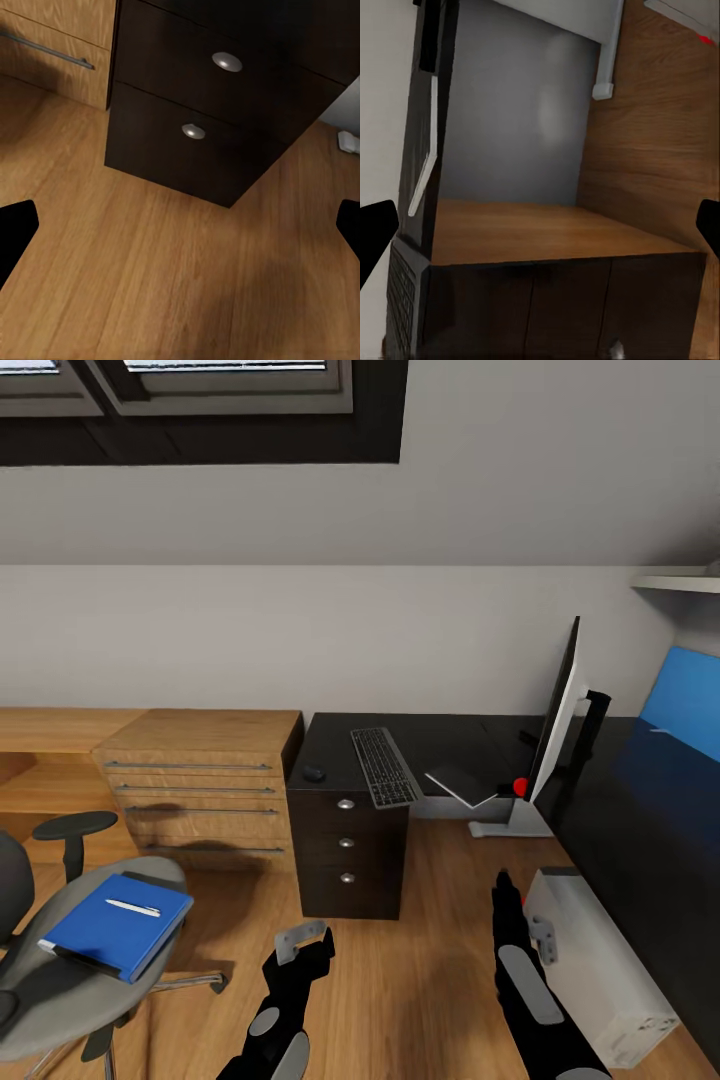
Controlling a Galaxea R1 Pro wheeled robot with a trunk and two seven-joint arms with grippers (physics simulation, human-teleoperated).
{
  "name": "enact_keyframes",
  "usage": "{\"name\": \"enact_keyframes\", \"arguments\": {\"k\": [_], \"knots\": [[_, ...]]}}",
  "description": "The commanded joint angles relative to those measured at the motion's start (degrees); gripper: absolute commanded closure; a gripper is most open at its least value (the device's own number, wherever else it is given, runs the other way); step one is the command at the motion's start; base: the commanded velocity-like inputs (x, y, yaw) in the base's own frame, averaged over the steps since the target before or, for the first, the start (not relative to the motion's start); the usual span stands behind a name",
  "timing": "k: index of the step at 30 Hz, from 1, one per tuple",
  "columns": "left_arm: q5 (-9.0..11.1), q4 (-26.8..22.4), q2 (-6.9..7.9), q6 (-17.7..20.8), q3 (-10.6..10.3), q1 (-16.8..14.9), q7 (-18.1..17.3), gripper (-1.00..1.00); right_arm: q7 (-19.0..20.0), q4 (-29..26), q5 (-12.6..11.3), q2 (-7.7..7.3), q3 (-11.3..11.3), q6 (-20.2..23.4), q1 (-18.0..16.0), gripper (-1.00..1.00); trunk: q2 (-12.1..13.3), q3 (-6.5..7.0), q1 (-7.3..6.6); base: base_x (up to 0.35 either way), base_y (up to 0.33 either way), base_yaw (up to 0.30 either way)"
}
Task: In the bedroom, organize the workspace by keeping the computer under the desk, ensuring the monitor is on the desk, placing the keyboard on the desk next to the monitor, placing the mouse on the desk next to the keyboard, moving the folder from the swivel chair onto the desk next to the mouse, stacking the notebook on top of the folder with the pen on top of the notebook, and positioning the swivel chair next to the desk.
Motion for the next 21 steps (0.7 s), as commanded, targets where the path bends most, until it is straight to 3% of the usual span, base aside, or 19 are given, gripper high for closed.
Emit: {"name": "enact_keyframes", "arguments": {"k": [1,4,5,8,9,11,12,15,16,18,19,21], "knots": [[0.35,-0.07,0.04,0.03,-0.14,-0.04,0.44,-1.0,-2.46,-0.14,0.44,-0.06,0.07,1.22,-0.04,-1.0,-0.03,-0.06,0.0,-0.002,0.0,0.0],[0.3,-0.08,0.04,0.06,-0.17,-0.04,0.57,-1.0,-7.44,-0.23,2.82,-0.14,0.66,3.64,-0.08,-1.0,-0.03,-0.06,0.0,-0.001,0.0,0.0],[0.26,-0.08,0.04,0.08,-0.18,-0.04,0.62,-1.0,-11.29,-0.36,5.21,-0.17,1.29,5.17,-0.12,-1.0,0.37,0.12,-0.22,0.0,0.0,0.0],[0.27,-0.06,0.02,0.18,-0.25,-0.03,0.72,-1.0,-17.11,-0.44,9.61,-0.15,2.46,7.11,-0.39,-1.0,1.57,0.66,-0.88,0.0,0.0,0.0],[0.29,0.01,0.0,0.33,-0.35,-0.03,0.69,-1.0,-20.79,-0.37,13.04,-0.04,3.56,8.26,-0.93,-1.0,1.97,0.84,-1.1,0.0,0.0,0.0],[0.3,0.12,-0.05,0.44,-0.43,-0.05,0.57,-1.0,-24.07,-0.27,16.91,0.07,5.21,9.26,-1.67,-1.0,2.77,1.2,-1.54,0.0,0.0,0.0],[0.28,0.24,-0.08,0.5,-0.46,-0.06,0.45,-1.0,-26.98,0.03,21.09,0.17,7.5,10.23,-2.33,-1.0,3.18,1.38,-1.76,0.0,0.0,0.0],[0.27,0.34,-0.11,0.6,-0.47,-0.05,0.33,-1.0,-30.6,1.22,27.57,0.28,12.04,11.92,-2.95,-1.0,4.38,1.92,-2.42,0.0,0.0,0.0],[0.26,0.38,-0.12,0.64,-0.47,-0.04,0.25,-1.0,-32.59,2.35,31.72,0.32,15.49,13.27,-3.2,-1.0,4.78,2.1,-2.64,0.0,0.0,0.0],[0.22,0.37,-0.16,0.67,-0.49,-0.04,0.2,-1.0,-34.09,3.56,35.59,0.35,19.0,14.48,-3.35,-1.0,5.58,2.46,-3.08,0.0,0.0,0.0],[0.16,0.35,-0.18,0.68,-0.54,-0.04,0.17,-1.0,-35.09,4.78,39.2,0.35,22.43,15.25,-3.45,-1.0,5.98,2.63,-3.3,0.0,0.0,0.0],[0.13,0.29,-0.2,0.69,-0.58,-0.04,0.15,-1.0,-35.68,5.92,42.43,0.34,25.55,15.75,-3.52,-1.0,6.79,2.99,-3.74,0.0,0.0,0.0]]}}
